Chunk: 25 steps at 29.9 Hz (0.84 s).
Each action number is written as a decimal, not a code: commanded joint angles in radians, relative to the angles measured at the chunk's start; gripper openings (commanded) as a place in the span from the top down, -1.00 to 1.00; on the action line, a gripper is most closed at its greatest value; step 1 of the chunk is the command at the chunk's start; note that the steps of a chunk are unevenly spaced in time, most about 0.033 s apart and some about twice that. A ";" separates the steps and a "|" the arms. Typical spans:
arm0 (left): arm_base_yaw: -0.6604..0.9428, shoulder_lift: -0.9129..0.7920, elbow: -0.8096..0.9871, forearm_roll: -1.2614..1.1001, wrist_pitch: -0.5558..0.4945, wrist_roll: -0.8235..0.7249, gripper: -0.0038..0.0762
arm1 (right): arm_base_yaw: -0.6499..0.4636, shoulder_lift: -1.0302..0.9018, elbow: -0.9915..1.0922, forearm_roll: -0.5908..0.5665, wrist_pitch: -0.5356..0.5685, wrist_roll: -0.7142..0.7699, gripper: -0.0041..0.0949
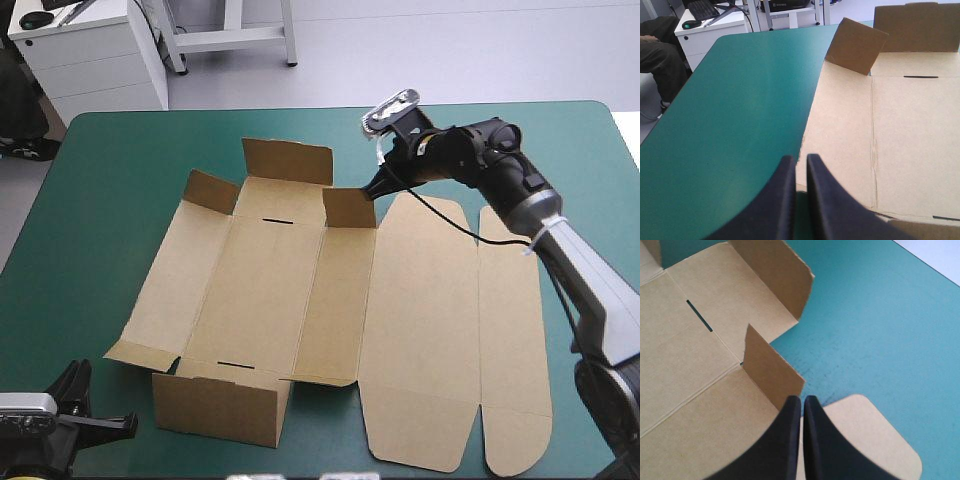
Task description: Fold the box
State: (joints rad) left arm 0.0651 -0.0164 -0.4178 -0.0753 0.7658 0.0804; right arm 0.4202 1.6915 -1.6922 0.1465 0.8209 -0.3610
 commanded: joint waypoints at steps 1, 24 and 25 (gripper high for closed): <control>-0.002 -0.011 -0.019 -0.009 -0.076 -0.001 0.39 | -0.048 -0.112 0.048 -0.008 -0.027 0.080 0.92; -0.002 0.344 -0.218 -0.005 -0.047 0.036 -0.46 | -0.096 -0.889 0.899 -0.021 -0.244 0.179 0.92; -0.002 0.385 -0.247 -0.016 -0.051 0.036 -0.46 | -0.096 -0.921 0.916 -0.021 -0.245 0.180 0.92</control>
State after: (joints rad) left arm 0.0651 0.2439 -0.5742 -0.0755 0.7789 0.1088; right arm 0.3287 0.8536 -0.7944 0.1256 0.6459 -0.1833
